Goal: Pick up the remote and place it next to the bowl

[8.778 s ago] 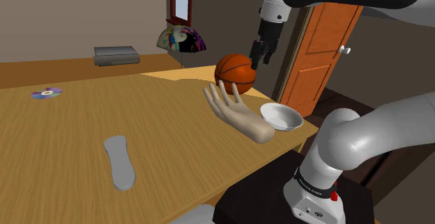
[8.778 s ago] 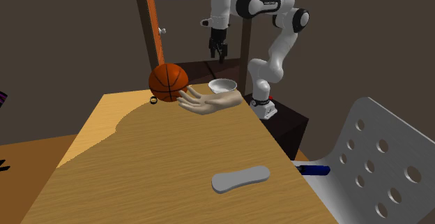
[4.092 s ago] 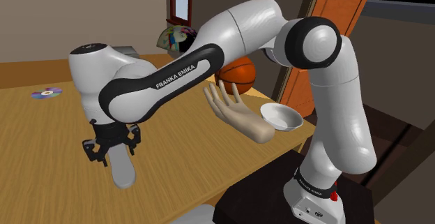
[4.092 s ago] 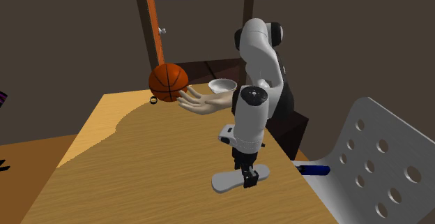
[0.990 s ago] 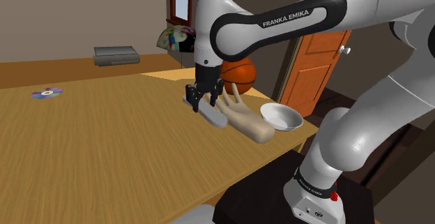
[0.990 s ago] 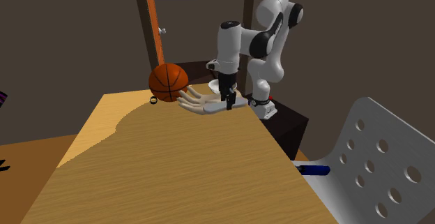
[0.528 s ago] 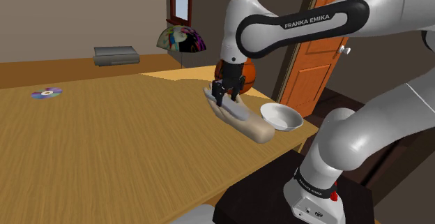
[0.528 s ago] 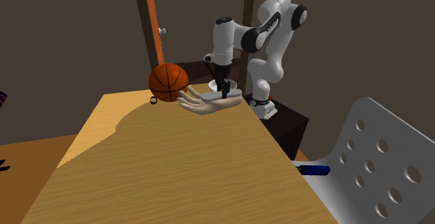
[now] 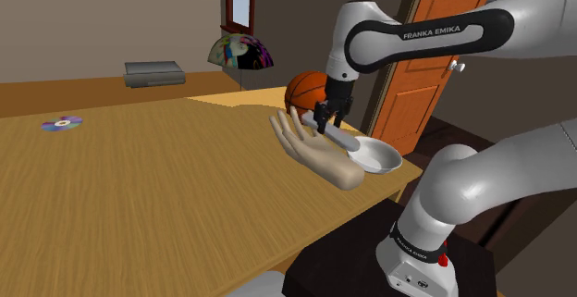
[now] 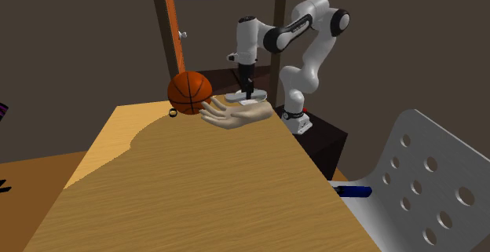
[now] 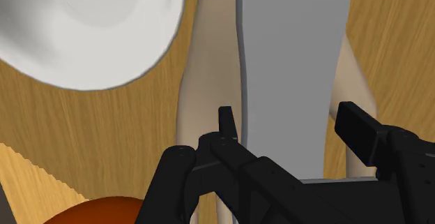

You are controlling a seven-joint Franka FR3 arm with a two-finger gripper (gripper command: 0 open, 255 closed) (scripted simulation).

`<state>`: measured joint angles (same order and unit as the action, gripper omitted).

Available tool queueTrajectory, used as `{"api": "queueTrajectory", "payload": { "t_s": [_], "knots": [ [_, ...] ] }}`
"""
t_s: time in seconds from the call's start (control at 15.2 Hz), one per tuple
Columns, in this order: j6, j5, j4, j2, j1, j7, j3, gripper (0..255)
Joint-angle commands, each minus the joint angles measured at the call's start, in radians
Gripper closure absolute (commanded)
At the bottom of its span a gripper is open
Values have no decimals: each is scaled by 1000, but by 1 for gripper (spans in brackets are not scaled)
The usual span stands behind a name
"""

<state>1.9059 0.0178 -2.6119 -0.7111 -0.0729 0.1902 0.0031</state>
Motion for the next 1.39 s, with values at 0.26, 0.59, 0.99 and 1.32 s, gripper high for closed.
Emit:
{"api": "queueTrajectory", "payload": {
  "t_s": [0.26, 0.59, 0.99, 1.32],
  "knots": [
    [-16, 94, -51, -72, -83, -148, -129, 255],
    [-27, 179, -49, -90, -156, -275, -242, 255],
    [-22, 271, -5, -59, -229, -430, -383, 255],
    [-5, 329, 64, 4, -266, -557, -502, 255]
  ]
}}
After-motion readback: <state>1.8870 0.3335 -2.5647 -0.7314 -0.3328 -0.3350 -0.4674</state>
